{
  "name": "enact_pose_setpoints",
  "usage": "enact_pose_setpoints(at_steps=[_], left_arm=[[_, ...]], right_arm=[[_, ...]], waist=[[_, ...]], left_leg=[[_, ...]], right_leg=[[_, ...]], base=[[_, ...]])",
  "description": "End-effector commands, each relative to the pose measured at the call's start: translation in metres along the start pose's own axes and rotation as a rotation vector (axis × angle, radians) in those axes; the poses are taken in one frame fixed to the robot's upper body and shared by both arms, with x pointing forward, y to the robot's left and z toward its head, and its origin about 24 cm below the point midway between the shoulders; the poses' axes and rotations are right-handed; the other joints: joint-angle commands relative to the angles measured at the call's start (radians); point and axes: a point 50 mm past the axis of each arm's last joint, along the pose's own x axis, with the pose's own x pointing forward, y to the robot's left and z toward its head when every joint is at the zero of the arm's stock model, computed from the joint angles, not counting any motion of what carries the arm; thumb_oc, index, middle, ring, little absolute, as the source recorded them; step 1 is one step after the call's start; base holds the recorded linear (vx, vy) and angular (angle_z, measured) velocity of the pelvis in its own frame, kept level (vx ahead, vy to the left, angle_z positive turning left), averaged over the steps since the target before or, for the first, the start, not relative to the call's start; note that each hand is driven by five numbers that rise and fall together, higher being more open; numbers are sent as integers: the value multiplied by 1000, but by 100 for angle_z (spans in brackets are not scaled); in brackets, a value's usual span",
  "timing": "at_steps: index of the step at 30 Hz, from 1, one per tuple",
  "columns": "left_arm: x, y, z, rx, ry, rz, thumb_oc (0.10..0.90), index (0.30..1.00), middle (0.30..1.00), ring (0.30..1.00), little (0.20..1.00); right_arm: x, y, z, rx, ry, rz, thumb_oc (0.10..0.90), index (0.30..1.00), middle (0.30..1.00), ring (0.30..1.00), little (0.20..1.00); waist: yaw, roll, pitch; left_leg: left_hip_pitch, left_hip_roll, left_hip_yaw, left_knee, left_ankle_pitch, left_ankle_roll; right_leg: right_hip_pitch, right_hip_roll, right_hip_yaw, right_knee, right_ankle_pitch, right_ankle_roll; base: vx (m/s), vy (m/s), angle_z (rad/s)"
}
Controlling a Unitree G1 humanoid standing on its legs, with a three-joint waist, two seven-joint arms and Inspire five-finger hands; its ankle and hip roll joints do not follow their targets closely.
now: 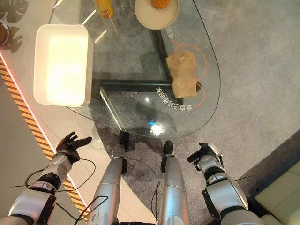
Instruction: Wipe the table with a cloth and put it in the basket.
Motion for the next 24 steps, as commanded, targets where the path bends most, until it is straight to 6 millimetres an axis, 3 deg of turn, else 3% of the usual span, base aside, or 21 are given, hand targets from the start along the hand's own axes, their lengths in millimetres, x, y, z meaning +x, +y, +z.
enact_pose_setpoints(at_steps=[1, 6, 14, 18, 20, 24], left_arm=[[1, 29, 4, -14, -5, 106, 800, 900, 900, 900, 900], [0, 38, -5, -15, 27, 124, 800, 900, 900, 900, 900], [1, 43, 3, -22, 7, 115, 800, 900, 900, 900, 900], [1, 42, 4, -24, 2, 104, 800, 900, 900, 900, 900], [1, 41, 4, -22, 3, 103, 800, 900, 900, 900, 900], [-1, 34, -7, -17, 14, 75, 800, 900, 900, 900, 900]], right_arm=[[2, -25, -43, 36, 105, -104, 800, 900, 900, 900, 900], [3, -33, -45, 82, 102, -129, 800, 900, 900, 900, 900], [3, -56, -39, 162, 78, -250, 800, 900, 900, 900, 900], [1, -78, -29, 398, 27, -419, 800, 900, 900, 900, 900], [1, -80, -26, 435, 10, -443, 800, 900, 900, 900, 900], [-8, -98, 14, 796, -201, -546, 800, 900, 900, 900, 900]], waist=[[-7, -14, -9], [-7, -16, -9], [-6, -19, -9], [-5, -17, -9], [-5, -17, -9], [-14, -18, -9]], left_leg=[[-61, -76, 78, 190, -159, 108], [-102, -70, 78, 230, -175, 106], [-101, -73, 80, 215, -172, 103], [-94, -75, 81, 209, -175, 102], [-93, -75, 80, 209, -176, 102], [-85, -78, 80, 195, -179, 102]], right_leg=[[-22, 36, -27, -135, 111, 2], [-57, 40, -19, -106, 107, -3], [-57, 39, -25, -132, 120, 0], [-49, 36, -29, -136, 120, 0], [-48, 36, -29, -137, 120, 0], [-44, 39, -26, -156, 129, 2]], base=[[-17, 3, -6], [-3, 2, -1], [0, 0, 0], [4, 8, 0], [0, 0, 0], [3, 10, 0]])
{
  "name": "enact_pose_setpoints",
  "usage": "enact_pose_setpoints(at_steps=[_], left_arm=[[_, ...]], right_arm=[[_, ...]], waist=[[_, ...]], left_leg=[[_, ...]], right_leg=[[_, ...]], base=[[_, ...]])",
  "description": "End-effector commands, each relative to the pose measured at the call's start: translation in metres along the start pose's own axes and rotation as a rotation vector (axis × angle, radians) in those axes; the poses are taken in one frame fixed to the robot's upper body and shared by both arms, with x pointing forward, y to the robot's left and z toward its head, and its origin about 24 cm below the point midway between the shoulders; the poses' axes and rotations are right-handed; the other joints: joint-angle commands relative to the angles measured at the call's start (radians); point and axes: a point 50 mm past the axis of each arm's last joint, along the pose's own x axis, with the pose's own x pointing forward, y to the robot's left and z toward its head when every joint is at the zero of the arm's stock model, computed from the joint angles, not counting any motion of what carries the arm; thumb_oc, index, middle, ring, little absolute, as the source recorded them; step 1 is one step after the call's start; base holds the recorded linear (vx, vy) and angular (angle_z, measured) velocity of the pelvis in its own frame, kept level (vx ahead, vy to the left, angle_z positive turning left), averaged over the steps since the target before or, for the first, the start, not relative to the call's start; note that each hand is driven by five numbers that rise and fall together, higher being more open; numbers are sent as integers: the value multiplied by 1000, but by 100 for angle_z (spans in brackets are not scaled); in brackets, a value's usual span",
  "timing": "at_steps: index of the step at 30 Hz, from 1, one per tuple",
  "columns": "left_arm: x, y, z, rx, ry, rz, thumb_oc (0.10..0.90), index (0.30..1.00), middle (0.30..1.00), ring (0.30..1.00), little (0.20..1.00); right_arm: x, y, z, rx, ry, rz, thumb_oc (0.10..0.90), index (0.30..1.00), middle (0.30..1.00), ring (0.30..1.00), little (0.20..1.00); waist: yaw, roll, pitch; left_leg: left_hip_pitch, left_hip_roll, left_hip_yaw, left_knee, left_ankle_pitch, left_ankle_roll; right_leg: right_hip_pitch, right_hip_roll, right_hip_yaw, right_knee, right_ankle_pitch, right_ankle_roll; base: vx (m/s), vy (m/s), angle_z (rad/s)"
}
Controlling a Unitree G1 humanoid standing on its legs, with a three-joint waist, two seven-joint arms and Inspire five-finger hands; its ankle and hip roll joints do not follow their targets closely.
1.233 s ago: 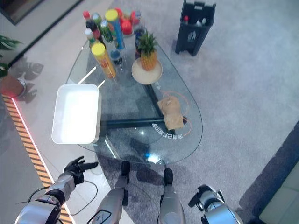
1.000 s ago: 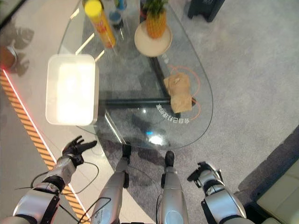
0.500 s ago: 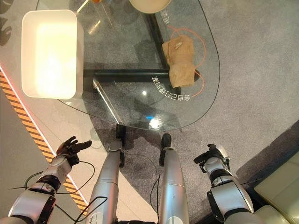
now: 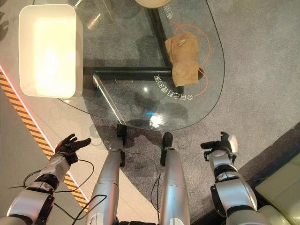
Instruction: Wipe the table with a cloth and put it in the basket.
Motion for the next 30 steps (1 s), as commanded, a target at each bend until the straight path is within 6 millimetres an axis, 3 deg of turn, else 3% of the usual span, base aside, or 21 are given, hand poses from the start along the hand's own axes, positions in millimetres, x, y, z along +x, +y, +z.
enact_pose_setpoints(at_steps=[1, 6, 9, 15, 30], left_arm=[[-4, 26, -21, -22, 28, 85, 800, 900, 900, 900, 900], [-6, 26, -28, -32, 32, 82, 800, 900, 900, 900, 900], [-6, 26, -30, -39, 35, 80, 800, 900, 900, 900, 900], [-6, 22, -29, -58, 33, 71, 800, 900, 900, 900, 900], [-7, 18, -33, -57, 32, 52, 800, 900, 900, 900, 900]], right_arm=[[2, -30, 32, 276, -187, -181, 800, 900, 900, 900, 900], [-11, -24, 79, 475, -349, -198, 800, 900, 900, 900, 900], [-21, -25, 98, 596, -427, -219, 800, 900, 900, 900, 900], [-40, -21, 130, 667, -573, -220, 800, 900, 900, 900, 900], [-89, 9, 167, 617, -820, -101, 800, 900, 900, 900, 900]], waist=[[-15, -21, -20], [-23, -21, -20], [-26, -18, -20], [-32, -12, -20], [-34, 0, -20]], left_leg=[[9, -79, 80, 127, -164, 101], [5, -82, 81, 114, -156, 100], [8, -83, 81, 102, -152, 100], [3, -88, 83, 83, -144, 101], [41, -97, 96, 40, -134, 103]], right_leg=[[33, 40, -29, -194, 124, 2], [31, 40, -29, -215, 130, -1], [32, 43, -28, -219, 129, -2], [26, 45, -28, -235, 129, -3], [56, 36, -31, -263, 123, -5]], base=[[6, 31, -2], [-4, 16, -2], [1, 37, -1], [-7, 30, -3], [0, 0, 0]])
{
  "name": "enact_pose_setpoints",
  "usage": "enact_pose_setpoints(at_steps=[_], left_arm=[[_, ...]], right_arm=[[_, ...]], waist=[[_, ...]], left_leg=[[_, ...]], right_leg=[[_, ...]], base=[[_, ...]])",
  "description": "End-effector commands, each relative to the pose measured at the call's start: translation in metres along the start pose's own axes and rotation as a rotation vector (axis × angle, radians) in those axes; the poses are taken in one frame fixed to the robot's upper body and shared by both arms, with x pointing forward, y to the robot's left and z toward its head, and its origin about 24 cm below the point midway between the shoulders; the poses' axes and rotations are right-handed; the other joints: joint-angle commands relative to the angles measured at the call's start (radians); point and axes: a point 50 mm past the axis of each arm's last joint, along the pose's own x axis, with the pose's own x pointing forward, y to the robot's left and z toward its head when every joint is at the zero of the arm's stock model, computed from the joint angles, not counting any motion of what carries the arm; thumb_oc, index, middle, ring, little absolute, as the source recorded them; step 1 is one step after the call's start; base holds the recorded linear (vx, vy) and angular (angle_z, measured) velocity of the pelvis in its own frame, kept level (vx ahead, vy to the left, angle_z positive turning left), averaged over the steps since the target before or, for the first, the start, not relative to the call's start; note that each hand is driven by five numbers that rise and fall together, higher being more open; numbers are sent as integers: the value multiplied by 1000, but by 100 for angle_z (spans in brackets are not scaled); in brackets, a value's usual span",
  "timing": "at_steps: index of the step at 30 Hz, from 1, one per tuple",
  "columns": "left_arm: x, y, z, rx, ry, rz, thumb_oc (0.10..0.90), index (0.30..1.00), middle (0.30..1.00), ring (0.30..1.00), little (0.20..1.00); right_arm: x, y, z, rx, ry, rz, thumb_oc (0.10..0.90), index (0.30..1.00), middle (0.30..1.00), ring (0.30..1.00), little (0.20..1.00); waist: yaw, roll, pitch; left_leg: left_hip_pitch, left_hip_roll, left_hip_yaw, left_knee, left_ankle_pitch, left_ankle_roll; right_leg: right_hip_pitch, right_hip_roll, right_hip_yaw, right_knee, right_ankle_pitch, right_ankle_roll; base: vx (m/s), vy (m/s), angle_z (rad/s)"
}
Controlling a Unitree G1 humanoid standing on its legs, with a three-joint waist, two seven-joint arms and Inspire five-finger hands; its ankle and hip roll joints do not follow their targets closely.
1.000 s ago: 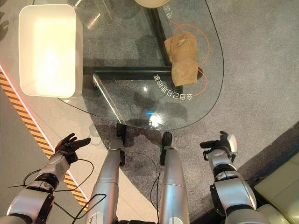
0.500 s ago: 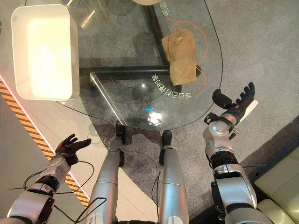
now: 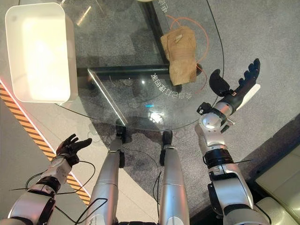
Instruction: Wipe the table with a cloth and put it in the basket.
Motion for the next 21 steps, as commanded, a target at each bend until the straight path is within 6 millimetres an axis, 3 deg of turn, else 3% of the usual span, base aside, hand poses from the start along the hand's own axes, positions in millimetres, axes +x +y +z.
enact_pose_setpoints(at_steps=[1, 9, 21], left_arm=[[-6, 24, -25, -1, 44, 72, 800, 900, 900, 900, 900], [-7, 22, -30, 1, 48, 66, 800, 900, 900, 900, 900], [-8, 12, -35, 25, 54, 46, 800, 900, 900, 900, 900]], right_arm=[[3, 7, 41, 38, -212, 33, 800, 900, 900, 900, 900], [-14, 29, 45, -31, -244, 170, 800, 900, 900, 900, 900], [-36, 58, 36, -146, -185, 352, 800, 900, 900, 900, 900]], waist=[[-14, 1, -20], [-10, 5, -20], [3, 12, -20]], left_leg=[[40, -89, 75, 95, -140, 90], [52, -92, 78, 87, -136, 90], [68, -96, 85, 72, -124, 92]], right_leg=[[61, 40, -53, -196, 102, -24], [70, 36, -55, -200, 99, -28], [79, 34, -66, -200, 99, -34]], base=[[0, 0, 0], [0, 0, 0], [0, 0, 0]])
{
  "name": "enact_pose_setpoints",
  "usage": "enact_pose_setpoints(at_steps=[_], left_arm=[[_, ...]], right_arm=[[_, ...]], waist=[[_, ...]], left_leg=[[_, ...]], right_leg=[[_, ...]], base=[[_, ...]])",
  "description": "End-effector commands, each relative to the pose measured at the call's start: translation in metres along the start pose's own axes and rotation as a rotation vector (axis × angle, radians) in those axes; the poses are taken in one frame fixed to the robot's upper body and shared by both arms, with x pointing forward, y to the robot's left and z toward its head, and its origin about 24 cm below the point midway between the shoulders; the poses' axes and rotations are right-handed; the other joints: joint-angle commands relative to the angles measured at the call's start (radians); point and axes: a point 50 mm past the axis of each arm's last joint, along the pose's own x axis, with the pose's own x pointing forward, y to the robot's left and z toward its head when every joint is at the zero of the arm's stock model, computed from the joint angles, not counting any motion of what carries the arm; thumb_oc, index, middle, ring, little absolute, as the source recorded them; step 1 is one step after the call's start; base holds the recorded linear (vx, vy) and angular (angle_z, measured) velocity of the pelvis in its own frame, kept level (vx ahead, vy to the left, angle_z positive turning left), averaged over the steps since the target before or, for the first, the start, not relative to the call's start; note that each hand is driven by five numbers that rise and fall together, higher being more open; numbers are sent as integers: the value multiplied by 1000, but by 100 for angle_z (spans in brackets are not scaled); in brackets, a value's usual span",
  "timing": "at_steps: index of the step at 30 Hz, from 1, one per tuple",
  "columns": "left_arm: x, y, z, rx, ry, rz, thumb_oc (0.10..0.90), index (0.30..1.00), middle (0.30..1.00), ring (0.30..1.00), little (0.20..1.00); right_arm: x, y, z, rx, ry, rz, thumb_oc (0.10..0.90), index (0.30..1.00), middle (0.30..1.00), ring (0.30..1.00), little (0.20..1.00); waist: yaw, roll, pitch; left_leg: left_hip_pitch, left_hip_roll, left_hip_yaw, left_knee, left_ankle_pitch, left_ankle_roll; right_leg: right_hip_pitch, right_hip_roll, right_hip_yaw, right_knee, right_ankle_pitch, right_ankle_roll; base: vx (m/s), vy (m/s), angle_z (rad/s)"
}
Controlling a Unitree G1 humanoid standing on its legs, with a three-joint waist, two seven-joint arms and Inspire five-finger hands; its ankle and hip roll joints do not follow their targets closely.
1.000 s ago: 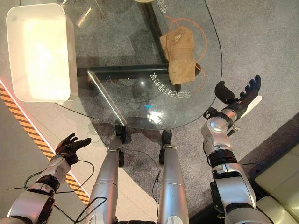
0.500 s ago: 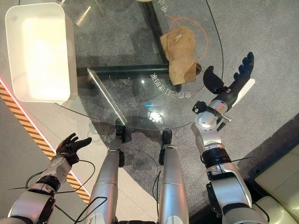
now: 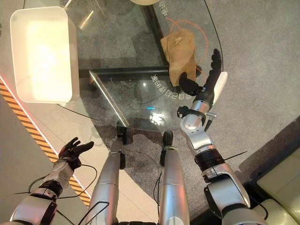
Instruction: Wipe the table with a cloth and put it in the basket.
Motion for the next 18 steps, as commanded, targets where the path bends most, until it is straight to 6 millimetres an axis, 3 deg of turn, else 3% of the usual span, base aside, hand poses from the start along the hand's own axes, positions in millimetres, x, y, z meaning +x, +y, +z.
enact_pose_setpoints(at_steps=[1, 18], left_arm=[[-3, 15, -16, 33, 29, 54, 800, 900, 900, 900, 900], [-4, 1, -24, 87, 53, 10, 800, 900, 900, 900, 900]], right_arm=[[6, 7, 42, 37, -172, 38, 800, 900, 900, 900, 900], [27, 28, 48, -4, -31, 57, 800, 900, 900, 900, 900]], waist=[[-1, 9, -19], [34, 41, -19]], left_leg=[[34, -96, 81, 107, -144, 94], [51, -103, 86, 99, -133, 94]], right_leg=[[71, 36, -69, -218, 102, -32], [77, 26, -83, -207, 101, -40]], base=[[0, 0, 0], [0, 0, 0]])
